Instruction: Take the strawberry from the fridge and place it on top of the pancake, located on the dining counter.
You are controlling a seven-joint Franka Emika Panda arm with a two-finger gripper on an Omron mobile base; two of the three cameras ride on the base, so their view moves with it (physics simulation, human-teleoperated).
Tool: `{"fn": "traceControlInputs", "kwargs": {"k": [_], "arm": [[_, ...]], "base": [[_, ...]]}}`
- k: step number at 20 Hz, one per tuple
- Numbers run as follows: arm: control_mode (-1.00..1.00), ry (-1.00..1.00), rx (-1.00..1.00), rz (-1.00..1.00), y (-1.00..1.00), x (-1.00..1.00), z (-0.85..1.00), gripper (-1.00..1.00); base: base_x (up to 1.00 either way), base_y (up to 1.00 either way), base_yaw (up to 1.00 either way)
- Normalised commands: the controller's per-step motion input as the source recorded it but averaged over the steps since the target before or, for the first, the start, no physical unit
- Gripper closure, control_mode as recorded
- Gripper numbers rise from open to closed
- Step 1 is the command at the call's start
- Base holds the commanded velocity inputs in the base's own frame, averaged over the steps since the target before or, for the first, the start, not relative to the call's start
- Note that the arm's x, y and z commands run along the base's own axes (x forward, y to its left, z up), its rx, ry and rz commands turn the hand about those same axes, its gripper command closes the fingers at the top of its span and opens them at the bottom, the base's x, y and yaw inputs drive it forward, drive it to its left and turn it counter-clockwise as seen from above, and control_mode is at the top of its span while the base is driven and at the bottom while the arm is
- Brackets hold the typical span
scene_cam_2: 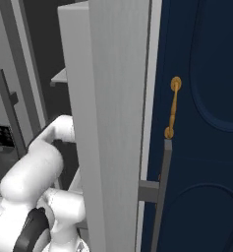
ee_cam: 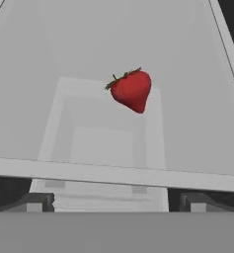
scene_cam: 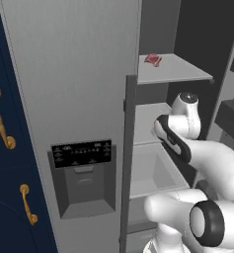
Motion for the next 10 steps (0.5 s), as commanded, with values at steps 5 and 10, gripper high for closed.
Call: {"fn": "traceControlInputs", "kwargs": {"k": [5, 10], "arm": [[-1.00, 0.00, 0.00, 0.02, -0.01, 0.69, -0.05, -1.00], [-1.00, 0.00, 0.00, 0.02, -0.09, 0.56, -0.07, -1.00]], "base": [[0.00, 0.00, 0.00], [0.00, 0.00, 0.00]]}}
